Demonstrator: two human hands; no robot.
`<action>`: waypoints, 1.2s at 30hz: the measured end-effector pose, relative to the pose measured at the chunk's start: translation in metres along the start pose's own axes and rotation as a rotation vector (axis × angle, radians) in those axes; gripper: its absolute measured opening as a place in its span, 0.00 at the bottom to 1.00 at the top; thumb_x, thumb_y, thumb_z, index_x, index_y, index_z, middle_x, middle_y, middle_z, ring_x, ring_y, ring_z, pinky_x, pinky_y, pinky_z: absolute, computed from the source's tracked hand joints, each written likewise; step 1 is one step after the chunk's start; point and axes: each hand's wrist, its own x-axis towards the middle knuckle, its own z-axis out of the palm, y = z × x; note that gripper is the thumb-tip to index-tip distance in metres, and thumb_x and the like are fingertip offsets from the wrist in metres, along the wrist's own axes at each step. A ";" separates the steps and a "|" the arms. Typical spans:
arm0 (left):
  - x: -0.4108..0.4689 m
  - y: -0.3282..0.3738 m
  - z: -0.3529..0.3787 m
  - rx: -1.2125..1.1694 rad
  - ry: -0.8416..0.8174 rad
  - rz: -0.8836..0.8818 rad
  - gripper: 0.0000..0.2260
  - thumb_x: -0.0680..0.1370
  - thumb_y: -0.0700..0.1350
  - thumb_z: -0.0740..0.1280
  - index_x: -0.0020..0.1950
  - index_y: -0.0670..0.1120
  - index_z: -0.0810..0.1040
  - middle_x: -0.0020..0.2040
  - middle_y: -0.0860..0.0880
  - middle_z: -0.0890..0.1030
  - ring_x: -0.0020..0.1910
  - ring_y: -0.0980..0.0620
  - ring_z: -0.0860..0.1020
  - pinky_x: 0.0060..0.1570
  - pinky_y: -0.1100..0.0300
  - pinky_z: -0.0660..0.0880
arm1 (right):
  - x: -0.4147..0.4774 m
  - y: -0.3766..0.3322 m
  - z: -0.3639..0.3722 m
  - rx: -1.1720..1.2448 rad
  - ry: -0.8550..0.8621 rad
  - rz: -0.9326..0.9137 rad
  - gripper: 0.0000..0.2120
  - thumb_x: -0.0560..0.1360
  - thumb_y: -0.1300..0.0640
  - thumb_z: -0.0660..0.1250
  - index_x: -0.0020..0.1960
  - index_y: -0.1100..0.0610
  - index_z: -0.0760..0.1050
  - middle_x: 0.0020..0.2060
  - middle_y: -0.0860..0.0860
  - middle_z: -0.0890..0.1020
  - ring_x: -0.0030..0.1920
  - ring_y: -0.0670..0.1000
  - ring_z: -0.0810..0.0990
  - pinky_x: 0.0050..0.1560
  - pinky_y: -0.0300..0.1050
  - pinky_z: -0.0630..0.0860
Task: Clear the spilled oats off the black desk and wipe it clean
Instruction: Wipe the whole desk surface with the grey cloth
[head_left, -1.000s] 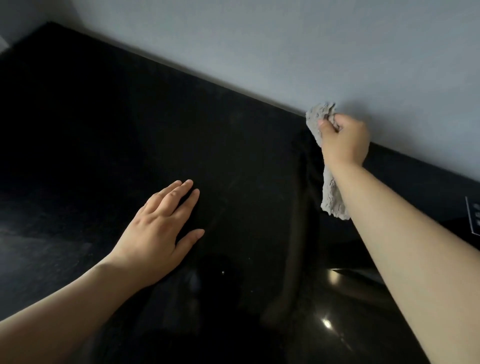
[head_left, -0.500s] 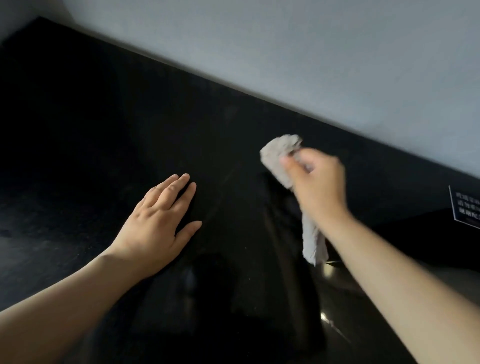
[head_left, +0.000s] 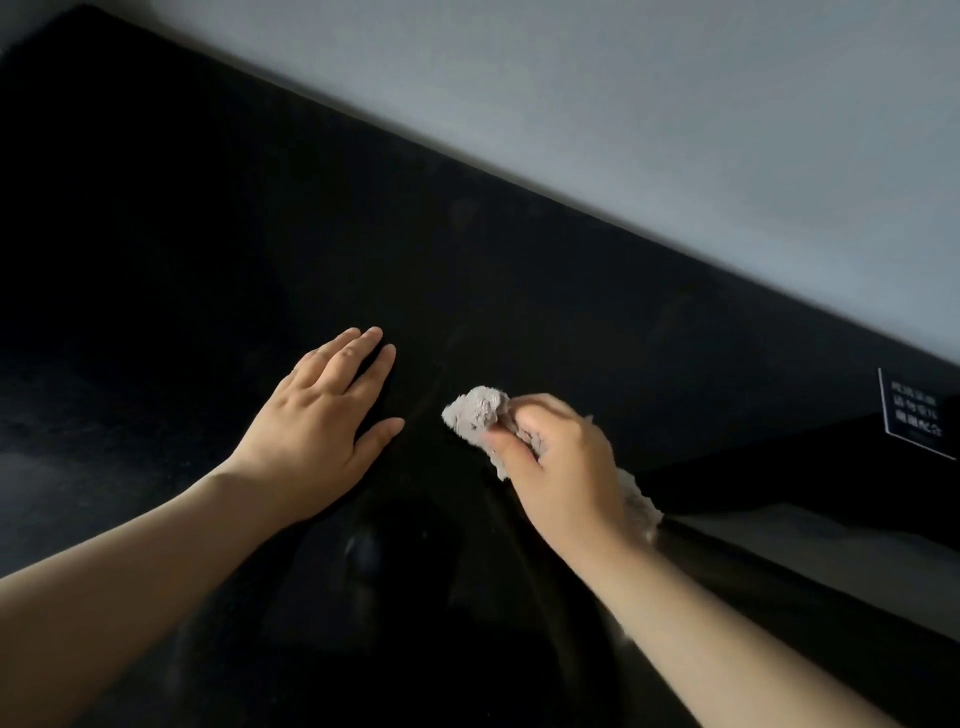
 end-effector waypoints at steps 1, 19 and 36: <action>0.001 0.002 -0.001 -0.003 0.003 0.000 0.33 0.76 0.64 0.49 0.76 0.46 0.62 0.77 0.48 0.59 0.77 0.49 0.55 0.71 0.53 0.55 | -0.001 0.000 -0.009 0.067 -0.039 0.027 0.14 0.73 0.51 0.69 0.33 0.55 0.72 0.38 0.46 0.79 0.37 0.46 0.78 0.36 0.45 0.75; -0.005 -0.001 -0.004 -0.006 0.005 -0.025 0.30 0.80 0.60 0.55 0.78 0.47 0.58 0.78 0.49 0.55 0.78 0.51 0.50 0.70 0.58 0.47 | -0.008 -0.013 0.013 0.092 0.030 0.117 0.15 0.74 0.48 0.68 0.33 0.55 0.72 0.32 0.47 0.78 0.34 0.46 0.77 0.34 0.45 0.74; 0.000 0.001 -0.007 0.010 -0.064 -0.043 0.31 0.80 0.58 0.56 0.79 0.47 0.54 0.79 0.49 0.52 0.78 0.50 0.48 0.75 0.53 0.49 | -0.061 -0.021 0.032 -0.092 0.244 0.050 0.18 0.76 0.49 0.64 0.32 0.48 0.61 0.32 0.43 0.70 0.31 0.44 0.67 0.32 0.34 0.59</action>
